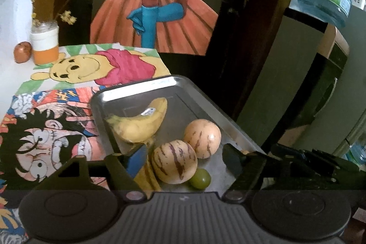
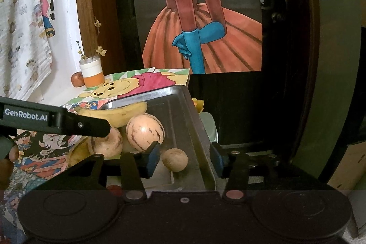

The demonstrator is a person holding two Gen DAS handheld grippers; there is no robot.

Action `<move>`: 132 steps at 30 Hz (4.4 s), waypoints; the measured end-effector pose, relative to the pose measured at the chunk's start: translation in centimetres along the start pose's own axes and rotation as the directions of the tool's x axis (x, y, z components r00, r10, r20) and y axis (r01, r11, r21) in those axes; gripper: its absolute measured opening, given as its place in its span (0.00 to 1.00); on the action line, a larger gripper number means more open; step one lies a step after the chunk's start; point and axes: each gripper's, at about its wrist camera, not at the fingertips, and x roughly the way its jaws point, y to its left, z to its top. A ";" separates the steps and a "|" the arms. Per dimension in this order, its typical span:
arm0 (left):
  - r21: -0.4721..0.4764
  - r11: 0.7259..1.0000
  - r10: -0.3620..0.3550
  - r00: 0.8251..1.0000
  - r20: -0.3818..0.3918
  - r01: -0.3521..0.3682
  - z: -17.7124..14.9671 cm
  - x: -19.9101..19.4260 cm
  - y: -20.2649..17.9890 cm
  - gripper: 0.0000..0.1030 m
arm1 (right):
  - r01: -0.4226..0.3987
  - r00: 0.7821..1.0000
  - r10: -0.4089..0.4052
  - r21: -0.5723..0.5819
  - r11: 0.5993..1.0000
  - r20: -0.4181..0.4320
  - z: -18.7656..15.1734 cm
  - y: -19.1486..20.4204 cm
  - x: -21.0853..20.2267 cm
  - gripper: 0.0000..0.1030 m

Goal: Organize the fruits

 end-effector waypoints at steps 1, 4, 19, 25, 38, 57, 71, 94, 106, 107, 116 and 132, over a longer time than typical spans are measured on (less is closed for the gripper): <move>-0.002 1.000 0.005 1.000 0.011 -0.005 0.0 -0.3 0.0 0.79 | 0.000 1.000 0.000 0.000 1.000 0.002 0.0 0.0 -0.1 0.53; -0.002 1.000 0.030 0.999 0.043 -0.030 -0.2 -1.1 -0.4 0.85 | -0.001 1.000 0.001 0.001 1.000 0.003 0.1 0.1 -0.3 0.57; -0.110 0.979 0.189 0.971 0.148 -0.174 -1.5 -4.8 1.4 1.00 | -0.011 1.000 0.011 -0.007 1.000 0.006 0.5 1.1 -1.2 0.83; -0.139 0.953 0.292 0.940 0.175 -0.270 -2.4 -6.7 2.0 1.00 | -0.027 0.999 0.028 -0.017 0.999 0.029 1.2 2.0 -2.0 0.92; -0.195 0.923 0.365 0.916 0.168 -0.332 -5.5 -9.0 3.6 1.00 | -0.032 0.997 0.034 -0.020 0.999 0.074 0.9 3.9 -3.7 0.99; -0.201 0.905 0.408 0.896 0.172 -0.374 -9.1 -11.6 4.4 1.00 | -0.061 0.995 0.065 -0.055 0.997 0.070 -1.1 6.0 -5.6 0.99; -0.244 0.892 0.431 0.878 0.206 -0.380 -12.3 -15.0 4.4 1.00 | -0.074 0.991 0.082 -0.086 0.994 0.104 -3.1 6.9 -9.1 0.99; -0.263 0.869 0.482 0.836 0.263 -0.419 -17.1 -19.9 3.9 1.00 | -0.130 0.962 0.148 -0.093 0.987 0.228 -7.3 9.3 -13.8 0.99; -0.267 0.860 0.497 0.829 0.255 -0.434 -18.4 -21.0 4.1 1.00 | -0.148 0.963 0.166 -0.099 0.984 0.213 -8.3 9.7 -14.0 1.00; -0.272 0.859 0.499 0.829 0.253 -0.434 -18.5 -21.1 4.2 1.00 | -0.149 0.963 0.168 -0.100 0.984 0.212 -8.4 9.8 -14.0 1.00; -0.278 0.854 0.505 0.828 0.244 -0.439 -18.9 -21.4 4.3 1.00 | -0.163 0.963 0.184 -0.114 0.980 0.199 -8.6 10.1 -14.1 1.00; -0.266 0.855 0.506 0.830 0.235 -0.446 -19.0 -21.4 4.0 1.00 | -0.170 0.967 0.188 -0.115 0.979 0.172 -8.9 10.2 -13.9 1.00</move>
